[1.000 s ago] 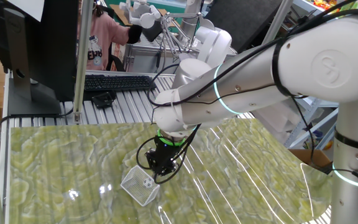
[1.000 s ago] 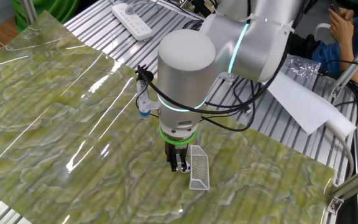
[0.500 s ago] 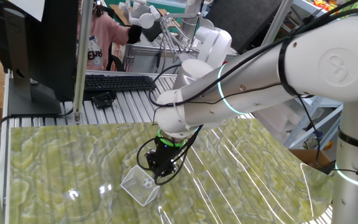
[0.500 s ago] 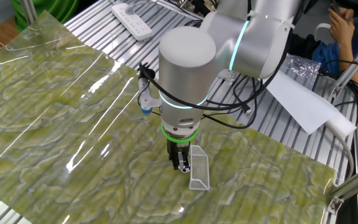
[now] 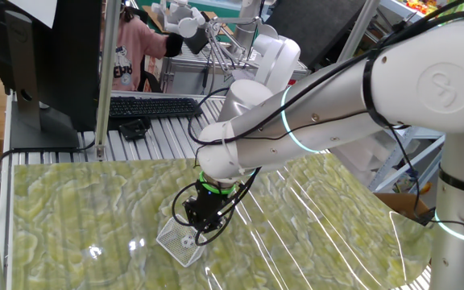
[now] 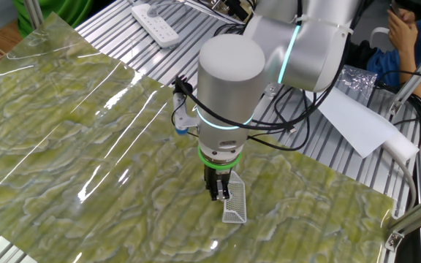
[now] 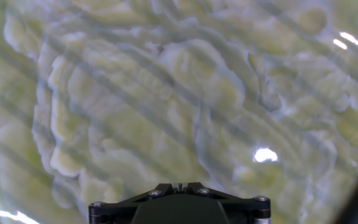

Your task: Push the soccer ball into the goal

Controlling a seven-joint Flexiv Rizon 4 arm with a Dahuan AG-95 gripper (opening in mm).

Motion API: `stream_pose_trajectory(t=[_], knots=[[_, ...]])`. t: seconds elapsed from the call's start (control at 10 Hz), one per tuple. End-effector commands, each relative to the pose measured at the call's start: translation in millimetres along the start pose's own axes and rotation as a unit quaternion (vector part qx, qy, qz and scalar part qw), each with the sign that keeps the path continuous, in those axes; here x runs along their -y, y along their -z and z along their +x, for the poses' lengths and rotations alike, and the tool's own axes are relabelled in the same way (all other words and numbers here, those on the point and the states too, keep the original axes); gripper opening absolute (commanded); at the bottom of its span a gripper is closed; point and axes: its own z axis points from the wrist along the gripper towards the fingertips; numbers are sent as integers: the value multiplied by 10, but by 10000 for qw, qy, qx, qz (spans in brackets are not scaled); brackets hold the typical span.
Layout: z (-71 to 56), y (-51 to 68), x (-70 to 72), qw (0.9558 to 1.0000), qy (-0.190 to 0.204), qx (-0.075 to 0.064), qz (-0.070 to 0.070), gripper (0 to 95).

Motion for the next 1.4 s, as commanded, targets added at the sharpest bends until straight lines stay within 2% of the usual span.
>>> stream_pose_trajectory(t=[0.1,0.5,0.7,0.9,1.4], knots=[[32,-14,-6,9999,-55,-81,-57,0],[71,-68,-13,9999,-83,-79,-60,0],[70,-65,-12,10000,-21,-32,-18,0],[69,-47,-2,10000,7,-60,-23,0],[68,-37,4,10000,61,-27,6,0]])
